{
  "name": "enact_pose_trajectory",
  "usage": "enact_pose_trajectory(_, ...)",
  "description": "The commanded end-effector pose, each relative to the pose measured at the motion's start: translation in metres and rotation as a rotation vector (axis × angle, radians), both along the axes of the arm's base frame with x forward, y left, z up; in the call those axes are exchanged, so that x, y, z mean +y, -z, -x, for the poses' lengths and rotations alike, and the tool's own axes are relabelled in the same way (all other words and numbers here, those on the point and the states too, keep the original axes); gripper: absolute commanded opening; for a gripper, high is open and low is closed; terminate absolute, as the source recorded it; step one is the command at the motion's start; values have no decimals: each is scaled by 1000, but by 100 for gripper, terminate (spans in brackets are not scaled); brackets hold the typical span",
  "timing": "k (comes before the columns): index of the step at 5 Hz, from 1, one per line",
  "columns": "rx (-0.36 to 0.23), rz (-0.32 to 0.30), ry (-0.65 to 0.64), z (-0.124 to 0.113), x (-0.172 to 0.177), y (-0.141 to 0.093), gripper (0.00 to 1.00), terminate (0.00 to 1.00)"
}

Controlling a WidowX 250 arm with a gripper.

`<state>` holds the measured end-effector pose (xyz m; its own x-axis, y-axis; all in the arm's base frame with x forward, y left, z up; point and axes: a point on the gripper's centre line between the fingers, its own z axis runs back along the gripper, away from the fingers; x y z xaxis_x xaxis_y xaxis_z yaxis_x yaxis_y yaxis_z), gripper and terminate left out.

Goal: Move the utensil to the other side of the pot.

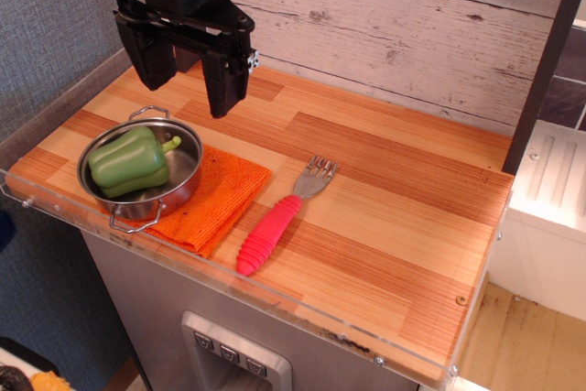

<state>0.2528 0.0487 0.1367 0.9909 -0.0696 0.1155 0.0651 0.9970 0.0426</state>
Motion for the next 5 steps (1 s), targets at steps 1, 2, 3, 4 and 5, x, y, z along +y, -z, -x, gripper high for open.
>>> enact_pose_trajectory(1, 0, 0, 0, 0, 0, 0, 100, 0)
enact_pose_trajectory(2, -21, 66, 21, -1, -15, 16, 100, 0)
enact_pose_trajectory(3, -7, 75, 14, -4, -32, 39, 100, 0)
enact_pose_trajectory(4, -26, 36, -29, -9, -46, 60, 100, 0)
enact_pose_trajectory(5, -7, -24, -109, -13, -51, 78, 100, 0)
